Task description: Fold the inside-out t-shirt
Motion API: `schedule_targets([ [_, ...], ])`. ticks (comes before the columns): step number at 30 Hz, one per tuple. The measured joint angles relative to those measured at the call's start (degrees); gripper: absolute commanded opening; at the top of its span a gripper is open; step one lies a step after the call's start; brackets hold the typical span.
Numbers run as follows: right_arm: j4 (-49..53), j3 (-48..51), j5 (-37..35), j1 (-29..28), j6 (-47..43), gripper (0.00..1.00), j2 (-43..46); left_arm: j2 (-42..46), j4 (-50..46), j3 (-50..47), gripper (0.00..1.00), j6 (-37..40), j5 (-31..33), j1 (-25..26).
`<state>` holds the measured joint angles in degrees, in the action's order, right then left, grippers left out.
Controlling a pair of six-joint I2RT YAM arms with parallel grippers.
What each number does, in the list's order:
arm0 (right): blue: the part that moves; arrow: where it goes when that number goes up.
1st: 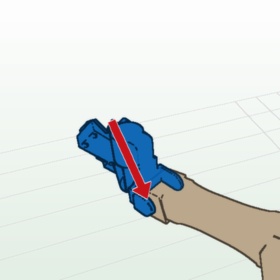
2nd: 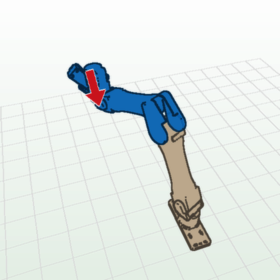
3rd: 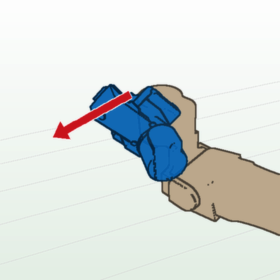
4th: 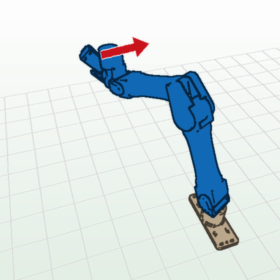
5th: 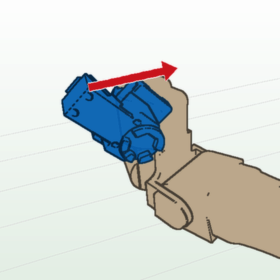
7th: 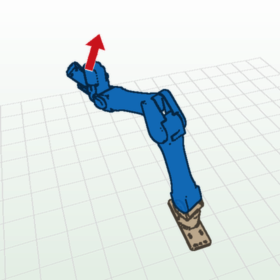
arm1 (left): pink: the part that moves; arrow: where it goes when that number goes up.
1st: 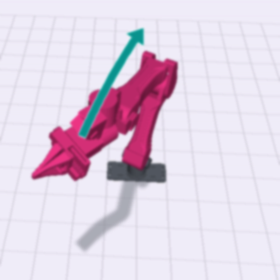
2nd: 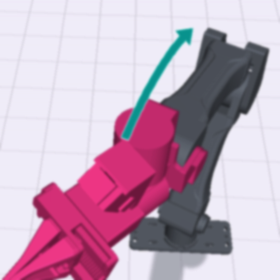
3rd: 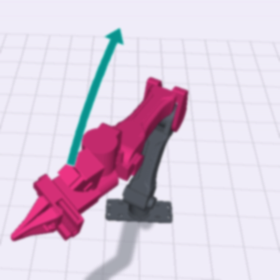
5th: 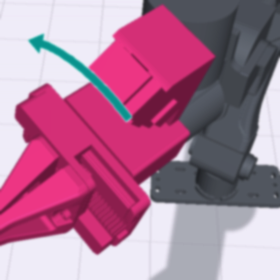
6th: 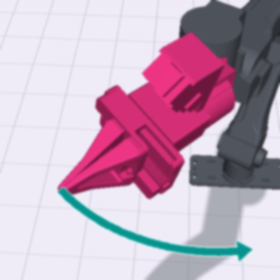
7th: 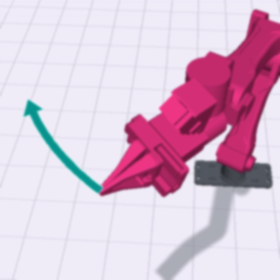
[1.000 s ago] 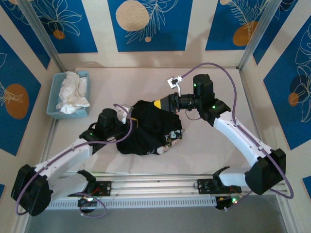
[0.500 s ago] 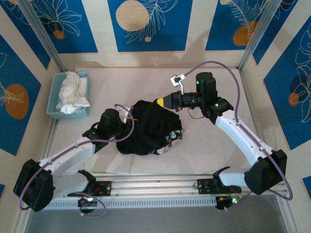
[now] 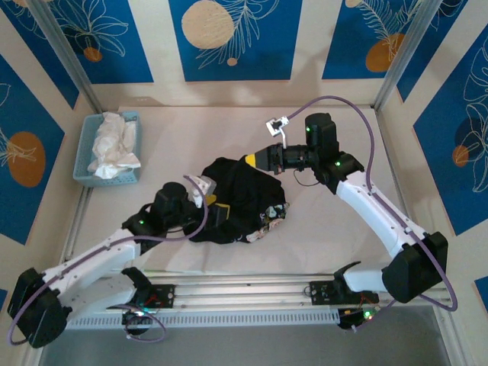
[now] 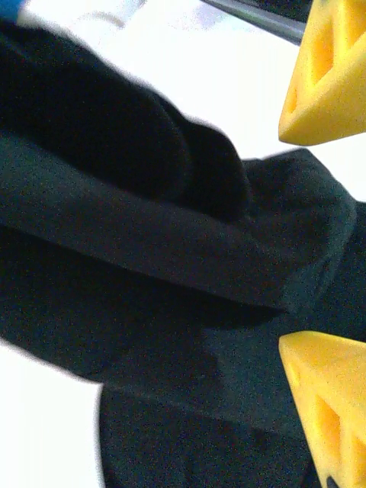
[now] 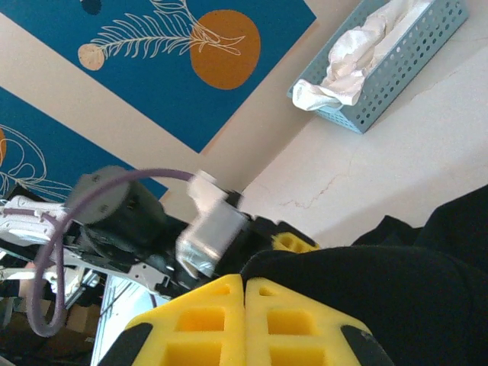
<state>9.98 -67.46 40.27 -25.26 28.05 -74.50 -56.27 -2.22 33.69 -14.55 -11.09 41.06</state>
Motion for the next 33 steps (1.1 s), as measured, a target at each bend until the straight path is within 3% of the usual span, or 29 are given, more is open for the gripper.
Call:
schedule_targets([
  [7,2.3,-0.5,0.0,0.1,-0.9,0.00,0.0,-5.0,-1.4,1.0,0.23,1.0,4.0,-0.9],
  [10,5.1,-1.5,0.1,0.4,-3.0,0.00,0.0,-5.0,1.5,1.3,0.06,-0.5,3.0,-2.8],
  [12,7.0,-2.0,0.2,0.8,-4.6,0.00,0.0,-5.0,4.2,1.3,0.00,-2.0,0.6,-4.9],
  [20,14.6,-2.9,0.9,2.6,-10.7,0.00,0.0,-5.0,18.4,0.5,0.00,-9.7,-13.0,-9.7],
  [26,15.2,-2.9,5.0,3.0,-11.2,0.00,0.5,-7.0,18.8,0.7,0.00,-9.7,-14.0,-9.7],
  [33,13.0,-2.9,7.3,4.3,-9.2,0.00,2.7,-13.8,12.9,2.8,0.22,-6.7,-12.3,-9.7],
])
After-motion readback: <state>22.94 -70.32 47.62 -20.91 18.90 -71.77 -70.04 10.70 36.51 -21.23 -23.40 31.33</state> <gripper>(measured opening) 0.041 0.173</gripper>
